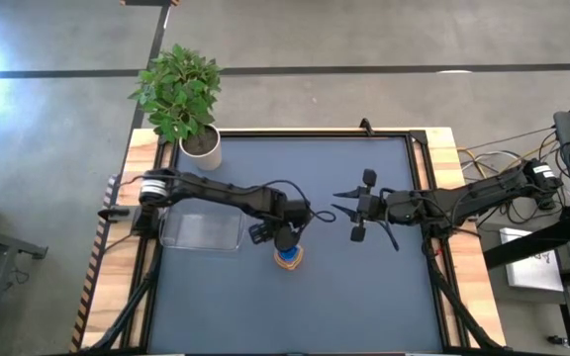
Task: Nest measuring cups in basket
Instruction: Put the stacked colored measuring cups into the transparent bin
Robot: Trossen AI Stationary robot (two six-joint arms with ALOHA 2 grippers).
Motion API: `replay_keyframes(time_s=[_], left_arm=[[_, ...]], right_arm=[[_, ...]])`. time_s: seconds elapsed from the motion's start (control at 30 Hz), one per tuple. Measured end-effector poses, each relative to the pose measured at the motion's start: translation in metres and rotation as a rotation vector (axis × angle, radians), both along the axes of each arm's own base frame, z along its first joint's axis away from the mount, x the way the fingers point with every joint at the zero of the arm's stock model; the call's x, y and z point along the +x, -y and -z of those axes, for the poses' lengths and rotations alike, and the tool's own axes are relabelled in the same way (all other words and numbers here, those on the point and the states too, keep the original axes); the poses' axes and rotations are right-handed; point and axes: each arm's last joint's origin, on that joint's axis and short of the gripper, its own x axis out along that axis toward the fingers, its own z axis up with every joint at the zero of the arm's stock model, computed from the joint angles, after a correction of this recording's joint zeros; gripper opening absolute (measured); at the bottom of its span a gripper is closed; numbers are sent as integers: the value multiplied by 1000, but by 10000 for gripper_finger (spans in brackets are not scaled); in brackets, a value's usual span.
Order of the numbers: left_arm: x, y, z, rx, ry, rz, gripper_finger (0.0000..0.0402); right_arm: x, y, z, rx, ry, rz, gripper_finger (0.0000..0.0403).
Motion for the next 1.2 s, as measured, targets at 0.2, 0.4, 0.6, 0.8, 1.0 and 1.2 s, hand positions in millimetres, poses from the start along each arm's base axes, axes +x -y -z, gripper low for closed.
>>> replay_keyframes(time_s=[0.2,0.4,0.6,0.8,1.0,1.2], left_arm=[[2,0,5,-5,-9,-19,265],[2,0,5,-18,-9,-67,205],[0,0,5,-47,-22,-186,135],[-2,0,5,-75,-39,-314,111],[-3,0,2,-85,-35,-389,118],[-8,-3,-14,-4,6,-438,110]], right_arm=[[0,0,-1,1,6,0,109],[0,0,-1,2,10,0,104],[0,0,-2,12,22,2,106],[1,-2,-4,60,53,-2,98],[0,-8,-6,72,73,-29,97],[0,-11,-6,75,79,-43,94]])
